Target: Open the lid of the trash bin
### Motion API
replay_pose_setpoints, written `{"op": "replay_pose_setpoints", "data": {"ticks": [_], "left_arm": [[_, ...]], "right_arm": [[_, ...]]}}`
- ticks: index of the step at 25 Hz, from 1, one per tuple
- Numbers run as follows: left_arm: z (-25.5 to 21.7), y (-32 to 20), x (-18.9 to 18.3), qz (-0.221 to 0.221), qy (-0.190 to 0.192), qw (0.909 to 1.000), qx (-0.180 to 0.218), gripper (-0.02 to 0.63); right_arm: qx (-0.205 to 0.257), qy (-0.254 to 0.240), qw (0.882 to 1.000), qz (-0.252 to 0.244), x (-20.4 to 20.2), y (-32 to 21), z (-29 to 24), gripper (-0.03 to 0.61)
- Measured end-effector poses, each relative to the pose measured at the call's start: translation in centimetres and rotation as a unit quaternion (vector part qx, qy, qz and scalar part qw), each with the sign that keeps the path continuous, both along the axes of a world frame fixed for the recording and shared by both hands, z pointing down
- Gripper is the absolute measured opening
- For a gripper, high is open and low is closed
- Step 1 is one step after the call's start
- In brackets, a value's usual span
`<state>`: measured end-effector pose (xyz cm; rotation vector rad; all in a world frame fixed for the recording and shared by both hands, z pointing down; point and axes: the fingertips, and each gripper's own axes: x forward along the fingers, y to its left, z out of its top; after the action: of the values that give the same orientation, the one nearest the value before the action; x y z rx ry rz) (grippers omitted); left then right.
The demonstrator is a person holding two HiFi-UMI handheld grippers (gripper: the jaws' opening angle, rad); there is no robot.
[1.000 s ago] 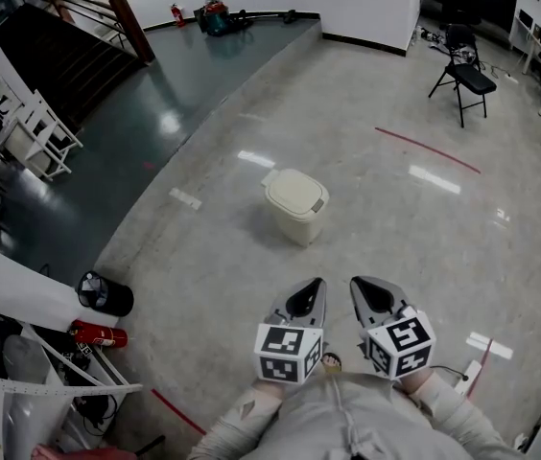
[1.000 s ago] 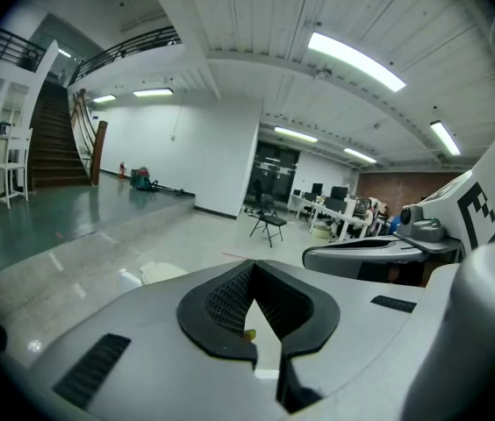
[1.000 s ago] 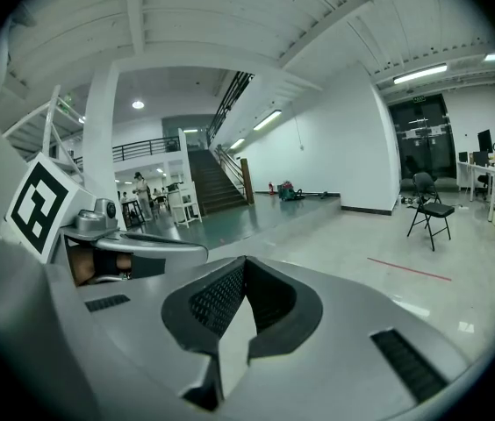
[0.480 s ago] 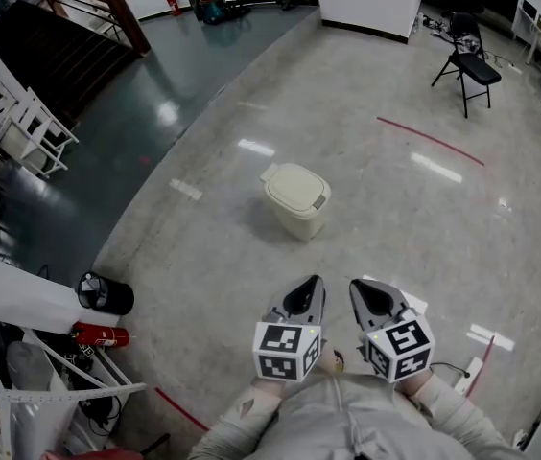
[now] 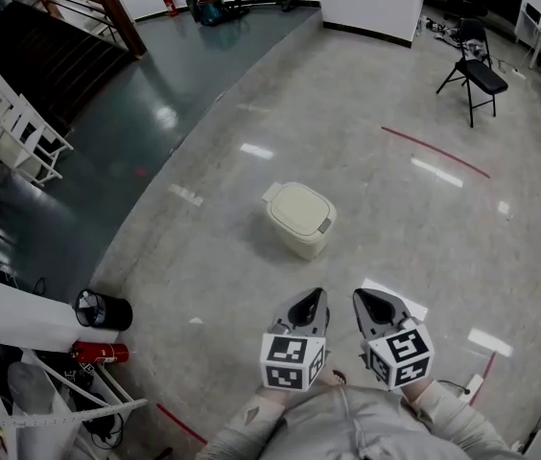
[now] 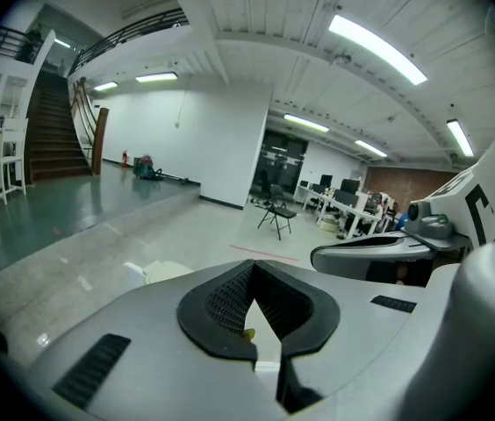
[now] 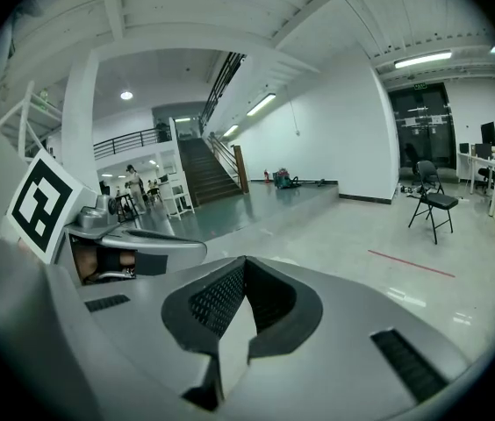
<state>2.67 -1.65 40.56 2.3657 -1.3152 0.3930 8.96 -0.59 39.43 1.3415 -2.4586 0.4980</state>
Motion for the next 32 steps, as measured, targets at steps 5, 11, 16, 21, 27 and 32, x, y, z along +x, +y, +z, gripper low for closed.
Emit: {"op": "replay_pose_setpoints", "data": {"ticks": [5, 11, 16, 21, 27, 32], "left_arm": [[1.1, -4.1, -1.2, -0.007, -0.001, 0.9999, -0.016, 0.005], [3.2, -8.5, -2.8, -0.01, -0.004, 0.9993, -0.036, 0.005], [5.3, -12.0, -3.8, -0.009, -0.004, 0.9984, -0.056, 0.005], [6.9, -15.4, -4.4, 0.0, -0.002, 0.9979, -0.065, 0.005], [10.4, -18.0, -4.6, 0.009, -0.005, 0.9959, -0.089, 0.005], [13.6, -19.1, -4.4, 0.019, -0.013, 0.9938, -0.109, 0.005]], "right_arm": [[-0.007, 0.006, 1.0, -0.006, -1.0, -4.6, 0.5, -0.002], [-0.029, 0.01, 1.0, -0.003, -2.2, -9.3, 2.4, 0.0], [-0.045, 0.019, 0.999, -0.008, -3.4, -12.9, 4.2, -0.001], [-0.054, 0.033, 0.998, -0.014, -4.7, -16.3, 5.9, -0.001], [-0.064, 0.052, 0.997, -0.007, -5.3, -20.1, 9.1, -0.002], [-0.082, 0.058, 0.995, 0.01, -5.1, -23.0, 12.2, -0.001]]}}
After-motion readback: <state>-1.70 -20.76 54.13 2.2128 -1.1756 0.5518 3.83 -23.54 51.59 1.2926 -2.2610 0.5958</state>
